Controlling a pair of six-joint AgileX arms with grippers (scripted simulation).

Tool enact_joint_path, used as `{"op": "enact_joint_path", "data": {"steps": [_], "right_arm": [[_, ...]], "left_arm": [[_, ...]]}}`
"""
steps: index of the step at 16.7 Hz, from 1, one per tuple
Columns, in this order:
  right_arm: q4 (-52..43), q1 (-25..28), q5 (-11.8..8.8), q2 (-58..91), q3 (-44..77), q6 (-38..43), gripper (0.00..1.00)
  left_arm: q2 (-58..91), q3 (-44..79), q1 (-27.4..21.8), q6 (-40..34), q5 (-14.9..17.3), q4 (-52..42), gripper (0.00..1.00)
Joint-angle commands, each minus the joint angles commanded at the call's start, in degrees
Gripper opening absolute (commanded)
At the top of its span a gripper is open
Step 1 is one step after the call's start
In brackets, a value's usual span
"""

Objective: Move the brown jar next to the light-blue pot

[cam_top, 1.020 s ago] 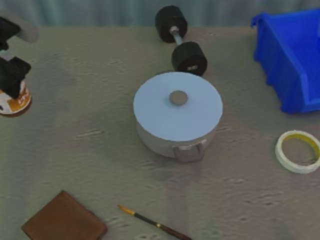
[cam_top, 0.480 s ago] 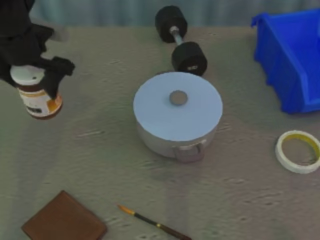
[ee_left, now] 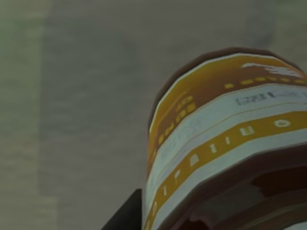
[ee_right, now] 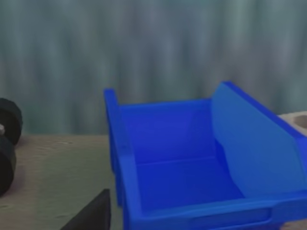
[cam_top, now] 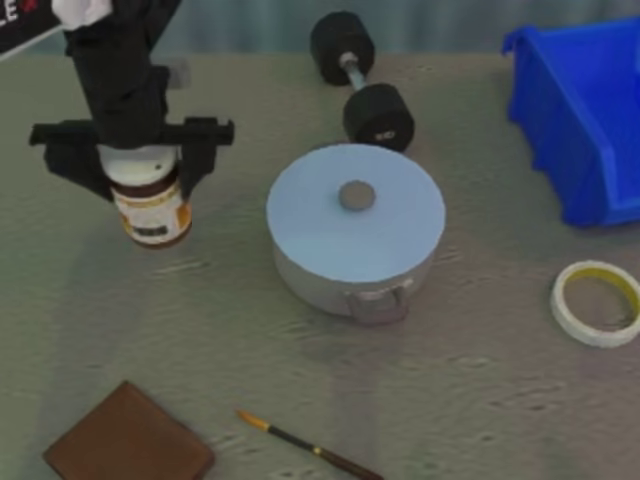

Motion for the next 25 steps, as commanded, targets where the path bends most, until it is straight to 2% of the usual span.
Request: {"op": "enact_joint_path", "data": {"steps": [7, 13, 18, 25], "right_arm": [[0.00, 0.00, 0.00, 0.00, 0.00, 0.00, 1.00], [0.00, 0.00, 0.00, 0.00, 0.00, 0.00, 1.00], [0.00, 0.00, 0.00, 0.00, 0.00, 0.00, 1.00], [0.00, 0.00, 0.00, 0.00, 0.00, 0.00, 1.00]], "left_arm": [[0.04, -0.30, -0.37, -1.46, -0.02, 0.43, 0.00], [2.58, -6.51, -0.47, -1.38, -0.02, 9.27, 0.00], [2.93, -7.27, -0.47, -1.39, 0.02, 10.19, 0.00], [2.93, -7.27, -0.47, -1.39, 0.02, 10.19, 0.53]]}}
